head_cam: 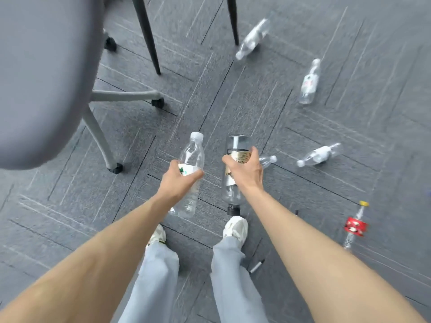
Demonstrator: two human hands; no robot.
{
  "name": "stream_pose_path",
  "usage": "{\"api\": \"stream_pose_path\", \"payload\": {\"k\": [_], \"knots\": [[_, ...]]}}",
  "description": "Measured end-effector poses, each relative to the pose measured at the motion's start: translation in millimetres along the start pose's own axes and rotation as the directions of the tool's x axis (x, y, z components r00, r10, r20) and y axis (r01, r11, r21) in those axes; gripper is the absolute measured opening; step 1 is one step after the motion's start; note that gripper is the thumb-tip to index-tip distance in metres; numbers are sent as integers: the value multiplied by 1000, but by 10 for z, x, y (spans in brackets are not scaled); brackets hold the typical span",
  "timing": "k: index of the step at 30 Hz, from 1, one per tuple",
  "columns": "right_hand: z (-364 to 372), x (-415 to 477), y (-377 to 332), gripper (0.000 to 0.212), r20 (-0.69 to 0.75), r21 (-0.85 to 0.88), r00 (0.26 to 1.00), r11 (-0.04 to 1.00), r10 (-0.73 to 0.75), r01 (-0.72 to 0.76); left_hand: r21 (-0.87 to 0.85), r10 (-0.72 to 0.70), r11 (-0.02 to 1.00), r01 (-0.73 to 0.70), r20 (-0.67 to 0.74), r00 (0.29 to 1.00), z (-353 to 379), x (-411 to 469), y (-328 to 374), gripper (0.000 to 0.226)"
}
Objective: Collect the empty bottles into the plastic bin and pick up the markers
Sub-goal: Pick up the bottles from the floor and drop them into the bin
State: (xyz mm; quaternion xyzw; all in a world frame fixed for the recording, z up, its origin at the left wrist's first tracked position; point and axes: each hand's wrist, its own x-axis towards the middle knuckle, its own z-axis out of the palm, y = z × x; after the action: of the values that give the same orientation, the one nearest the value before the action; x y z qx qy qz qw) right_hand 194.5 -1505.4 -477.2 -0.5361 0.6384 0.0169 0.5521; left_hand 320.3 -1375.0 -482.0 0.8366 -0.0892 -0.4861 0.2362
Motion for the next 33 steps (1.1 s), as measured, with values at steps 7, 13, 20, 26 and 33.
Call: {"api": "stream_pose_path", "payload": {"k": [7,13,20,26,33], "knots": [[-780,-1282,-780,84,61,72,996,996,-60,56,-143,15,989,-25,-77,997,-344,-1464,766,53],[-964,-2366,-1514,77,224,22,954,980,-198,199,-336,-46,941,-33,-225,973,-1079,-2597,1027,24],[-537,-3337,-2214,60,297,41,874,919,-385,391,-571,-177,818,-66,-359,916,-2095,-3320,689,77],[317,-4063,-2377,62,462,-2,767,864,-446,504,-713,-260,681,-168,-449,855,-2799,-3785,40,71],[1520,-4799,-2509,60,634,-106,633,761,-444,640,-827,-395,509,-241,-473,788,-3588,-4144,-1163,58]]}}
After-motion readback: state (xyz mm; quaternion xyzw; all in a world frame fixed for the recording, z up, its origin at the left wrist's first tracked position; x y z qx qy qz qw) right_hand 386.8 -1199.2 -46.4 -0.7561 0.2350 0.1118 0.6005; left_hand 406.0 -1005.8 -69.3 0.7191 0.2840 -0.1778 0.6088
